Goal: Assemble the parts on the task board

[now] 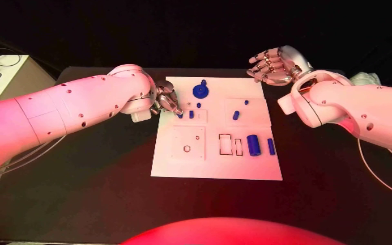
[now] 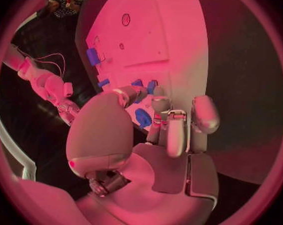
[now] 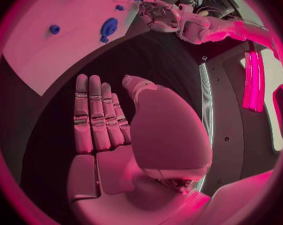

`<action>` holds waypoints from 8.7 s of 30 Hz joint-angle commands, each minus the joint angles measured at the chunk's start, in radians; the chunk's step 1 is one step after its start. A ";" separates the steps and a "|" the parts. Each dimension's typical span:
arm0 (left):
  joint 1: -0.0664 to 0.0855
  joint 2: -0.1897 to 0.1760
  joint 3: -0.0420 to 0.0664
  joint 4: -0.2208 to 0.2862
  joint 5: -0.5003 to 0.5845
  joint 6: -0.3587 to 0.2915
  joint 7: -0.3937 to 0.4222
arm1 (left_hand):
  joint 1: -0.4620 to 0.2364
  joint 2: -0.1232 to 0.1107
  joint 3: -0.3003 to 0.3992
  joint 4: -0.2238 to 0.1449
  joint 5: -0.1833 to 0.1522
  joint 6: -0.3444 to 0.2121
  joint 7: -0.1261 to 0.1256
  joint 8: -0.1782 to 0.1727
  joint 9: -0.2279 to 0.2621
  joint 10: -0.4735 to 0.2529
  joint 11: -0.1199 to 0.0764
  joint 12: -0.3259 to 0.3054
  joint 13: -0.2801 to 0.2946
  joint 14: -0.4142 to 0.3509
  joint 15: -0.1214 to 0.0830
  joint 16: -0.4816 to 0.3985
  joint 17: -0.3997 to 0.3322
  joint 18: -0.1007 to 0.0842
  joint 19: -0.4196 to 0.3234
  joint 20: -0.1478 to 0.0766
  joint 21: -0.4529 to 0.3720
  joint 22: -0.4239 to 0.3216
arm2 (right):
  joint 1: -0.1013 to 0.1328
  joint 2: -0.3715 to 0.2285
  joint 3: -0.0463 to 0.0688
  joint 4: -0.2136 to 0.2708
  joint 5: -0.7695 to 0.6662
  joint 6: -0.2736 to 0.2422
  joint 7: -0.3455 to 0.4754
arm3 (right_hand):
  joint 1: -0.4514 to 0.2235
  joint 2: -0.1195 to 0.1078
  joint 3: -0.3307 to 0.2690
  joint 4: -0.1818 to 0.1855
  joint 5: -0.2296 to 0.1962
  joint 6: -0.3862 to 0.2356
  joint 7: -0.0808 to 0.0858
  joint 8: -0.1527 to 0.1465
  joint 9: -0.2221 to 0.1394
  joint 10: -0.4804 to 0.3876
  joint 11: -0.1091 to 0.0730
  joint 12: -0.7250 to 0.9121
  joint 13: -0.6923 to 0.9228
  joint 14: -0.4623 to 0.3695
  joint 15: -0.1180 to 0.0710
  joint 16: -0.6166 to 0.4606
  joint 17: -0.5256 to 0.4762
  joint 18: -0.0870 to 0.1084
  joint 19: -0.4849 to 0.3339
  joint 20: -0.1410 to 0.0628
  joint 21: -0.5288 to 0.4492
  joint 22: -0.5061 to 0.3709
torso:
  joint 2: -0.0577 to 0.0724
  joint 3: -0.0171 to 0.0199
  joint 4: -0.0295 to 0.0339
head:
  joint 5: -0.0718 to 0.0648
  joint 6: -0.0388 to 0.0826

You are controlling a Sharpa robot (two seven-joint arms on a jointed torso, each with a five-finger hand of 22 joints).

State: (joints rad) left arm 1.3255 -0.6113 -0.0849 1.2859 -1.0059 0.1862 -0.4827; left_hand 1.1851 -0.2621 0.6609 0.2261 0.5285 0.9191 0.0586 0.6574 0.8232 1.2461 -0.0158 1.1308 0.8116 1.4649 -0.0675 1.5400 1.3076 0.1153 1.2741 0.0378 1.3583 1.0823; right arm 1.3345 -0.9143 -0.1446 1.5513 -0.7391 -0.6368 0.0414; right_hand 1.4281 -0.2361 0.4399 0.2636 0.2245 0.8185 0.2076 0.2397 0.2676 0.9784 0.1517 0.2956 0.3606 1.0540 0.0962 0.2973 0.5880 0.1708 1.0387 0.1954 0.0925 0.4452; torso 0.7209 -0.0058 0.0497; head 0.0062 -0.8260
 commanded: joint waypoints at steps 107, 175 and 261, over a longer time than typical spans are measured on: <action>-0.057 0.067 -0.015 -0.075 -0.270 -0.391 0.592 | 0.275 0.001 -0.192 -0.054 -0.257 -0.259 0.129 -0.192 -0.311 -0.515 0.151 -0.477 -0.533 -0.429 0.129 -0.499 -0.617 0.068 -0.389 0.119 -0.436 -0.516 | -0.002 0.008 0.000 -0.046 0.159 0.016 0.124 | -0.057 0.021 0.004 -0.108 0.032 -0.005 0.033 -0.008 -0.025 0.028 0.034 -0.142 -0.297 -0.044 0.059 -0.227 -0.295 0.015 -0.191 0.082 -0.029 -0.378 | 0.002 -0.0005 -0.0016 | -0.026 0.018; -0.064 0.168 -0.019 -0.181 -0.404 -0.236 0.471 | 0.270 0.040 -0.082 -0.137 -0.309 -0.052 0.096 -0.255 -0.476 -0.386 0.117 -0.462 -0.632 -0.249 0.101 -0.195 -0.439 0.070 -0.348 0.096 -0.285 -0.427 | -0.002 0.014 0.000 -0.037 0.160 0.035 0.117 | -0.060 0.022 0.006 -0.108 0.036 -0.003 0.036 -0.007 -0.026 0.030 0.035 -0.143 -0.297 -0.042 0.059 -0.227 -0.299 0.015 -0.190 0.082 -0.028 -0.379 | 0.000 -0.0007 0.0019 | -0.036 0.004; -0.067 0.054 0.026 -0.115 -0.319 -0.220 0.474 | 0.225 0.073 -0.036 -0.215 -0.314 0.069 0.077 -0.296 -0.452 -0.203 0.085 -0.598 -0.671 -0.122 0.070 -0.129 -0.313 0.058 -0.290 0.071 -0.185 -0.331 | -0.002 0.009 0.000 -0.041 0.156 0.052 0.105 | -0.061 0.023 0.010 -0.110 0.038 0.002 0.036 -0.007 -0.026 0.035 0.035 -0.144 -0.297 -0.043 0.060 -0.229 -0.305 0.015 -0.192 0.083 -0.029 -0.381 | -0.001 -0.0011 0.0014 | -0.032 -0.007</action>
State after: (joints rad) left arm 1.2593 -0.5594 -0.0576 1.1708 -1.3184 -0.0558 -0.0103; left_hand 1.4189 -0.1862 0.6290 0.0148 0.2123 0.9816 0.1326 0.3554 0.3733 1.0386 0.0698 0.5399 0.1405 1.3383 0.0020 1.4046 0.9939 0.1702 0.9776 0.1092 1.1687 0.7516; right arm 1.3333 -0.9064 -0.1452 1.5099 -0.5798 -0.5960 0.1410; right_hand 1.3674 -0.2172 0.4474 0.1589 0.2578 0.8151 0.2067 0.2311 0.2426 1.0059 0.1860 0.1545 0.0647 1.0075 0.1554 0.0722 0.2835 0.1704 0.8552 0.2791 0.0659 0.0662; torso 0.7204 -0.0070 0.0505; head -0.0246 -0.8324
